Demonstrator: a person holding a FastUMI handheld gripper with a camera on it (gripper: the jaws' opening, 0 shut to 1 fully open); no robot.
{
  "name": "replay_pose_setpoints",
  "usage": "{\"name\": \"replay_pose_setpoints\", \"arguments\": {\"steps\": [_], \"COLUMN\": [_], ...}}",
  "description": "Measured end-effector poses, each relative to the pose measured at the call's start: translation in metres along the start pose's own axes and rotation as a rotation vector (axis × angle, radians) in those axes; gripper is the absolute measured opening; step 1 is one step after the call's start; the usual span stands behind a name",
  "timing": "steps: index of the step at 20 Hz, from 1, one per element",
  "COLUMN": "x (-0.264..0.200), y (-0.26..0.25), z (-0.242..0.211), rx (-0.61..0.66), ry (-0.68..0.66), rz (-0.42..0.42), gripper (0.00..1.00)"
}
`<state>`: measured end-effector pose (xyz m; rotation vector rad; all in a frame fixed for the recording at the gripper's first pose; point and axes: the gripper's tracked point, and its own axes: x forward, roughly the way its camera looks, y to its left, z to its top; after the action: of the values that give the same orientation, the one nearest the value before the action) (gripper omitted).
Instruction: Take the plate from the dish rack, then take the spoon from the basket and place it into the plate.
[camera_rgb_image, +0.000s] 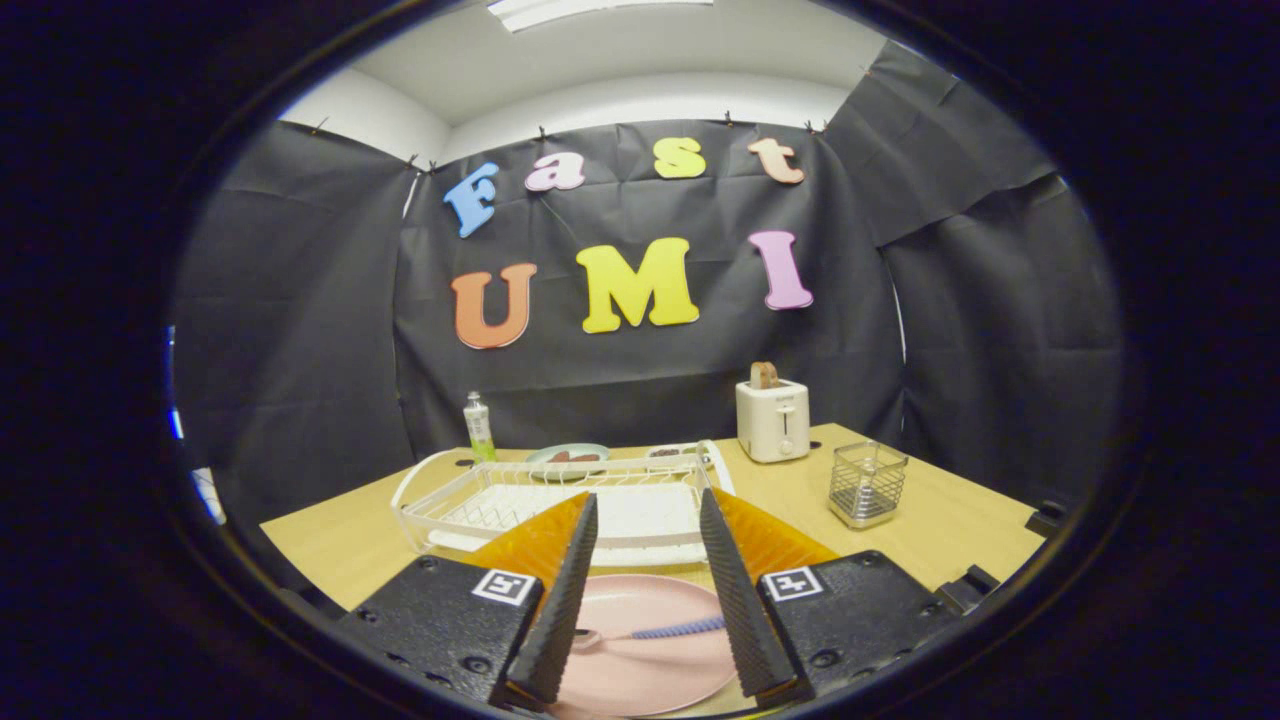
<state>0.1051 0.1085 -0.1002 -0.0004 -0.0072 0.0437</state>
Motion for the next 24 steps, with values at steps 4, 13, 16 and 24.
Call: {"name": "replay_pose_setpoints", "arguments": {"steps": [4,13,16,24], "x": [-0.012,-0.069,-0.089,-0.135], "y": [-0.01,-0.013,-0.022,-0.047], "z": [0.018,0.074,0.107,0.166], "rx": [-0.006,-0.066,-0.109,-0.093], "ry": [0.001,-0.052,-0.094,-0.137], "rz": [-0.008,-0.008,-0.057,-0.072], "gripper": [0.87,1.0,1.0,1.0]}}
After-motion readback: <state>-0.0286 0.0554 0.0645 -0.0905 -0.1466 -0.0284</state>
